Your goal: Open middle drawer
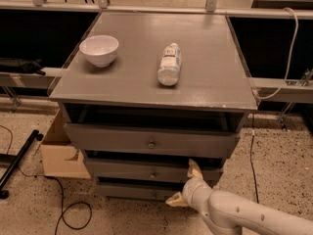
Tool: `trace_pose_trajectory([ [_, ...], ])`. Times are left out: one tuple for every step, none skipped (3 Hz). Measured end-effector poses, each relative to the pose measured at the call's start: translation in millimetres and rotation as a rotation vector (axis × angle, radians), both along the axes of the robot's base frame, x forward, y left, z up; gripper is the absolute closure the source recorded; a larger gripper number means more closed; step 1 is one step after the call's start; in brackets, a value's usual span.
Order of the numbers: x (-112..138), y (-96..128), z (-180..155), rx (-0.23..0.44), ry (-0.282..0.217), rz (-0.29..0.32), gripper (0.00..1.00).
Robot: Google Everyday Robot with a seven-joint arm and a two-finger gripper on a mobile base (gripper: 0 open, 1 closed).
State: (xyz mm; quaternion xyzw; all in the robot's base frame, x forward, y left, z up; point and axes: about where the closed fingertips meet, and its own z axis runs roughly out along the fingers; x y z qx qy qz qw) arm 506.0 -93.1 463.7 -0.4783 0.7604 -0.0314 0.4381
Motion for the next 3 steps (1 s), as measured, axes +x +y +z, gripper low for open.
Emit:
trace_pose_trajectory([
  [23, -4, -4, -0.025, -0.020, -0.008, 0.00],
  [23, -1, -8, -0.018, -0.013, -0.007, 0.00],
  [18, -1, -34, 0.015, 0.040, -0.032, 0.00],
])
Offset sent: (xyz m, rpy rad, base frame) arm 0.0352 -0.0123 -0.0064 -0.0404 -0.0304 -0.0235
